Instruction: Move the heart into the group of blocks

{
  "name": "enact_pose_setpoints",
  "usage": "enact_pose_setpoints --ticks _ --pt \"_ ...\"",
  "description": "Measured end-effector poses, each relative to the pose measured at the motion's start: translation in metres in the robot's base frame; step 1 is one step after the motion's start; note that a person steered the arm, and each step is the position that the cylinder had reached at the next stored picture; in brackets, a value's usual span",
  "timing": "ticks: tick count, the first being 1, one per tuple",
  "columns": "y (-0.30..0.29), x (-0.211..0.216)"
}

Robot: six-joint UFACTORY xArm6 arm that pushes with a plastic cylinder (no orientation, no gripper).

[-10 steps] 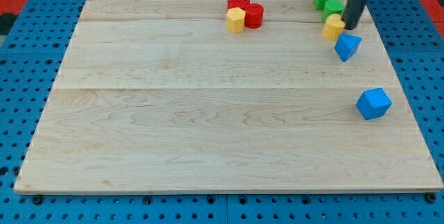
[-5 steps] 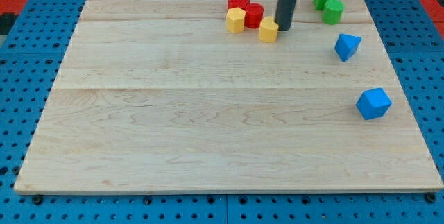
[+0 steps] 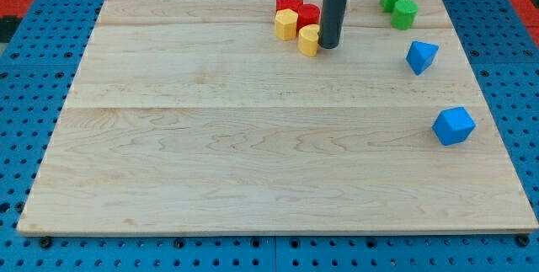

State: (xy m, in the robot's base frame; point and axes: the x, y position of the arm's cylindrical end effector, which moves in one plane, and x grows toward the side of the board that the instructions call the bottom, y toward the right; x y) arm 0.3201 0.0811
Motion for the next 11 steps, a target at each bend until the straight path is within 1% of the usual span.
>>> enact_pose_setpoints --ticks 2,4,5,6,8,9,10,11 --pt "-0.006 0.032" --pt "-0.015 0.035" --pt "-0.015 0.026" --pt "-0.015 0.006" --pt "-0.015 -0.001" --pt "0.007 0.000" --pt "0.065 0.000" --pt "0.090 0.000"
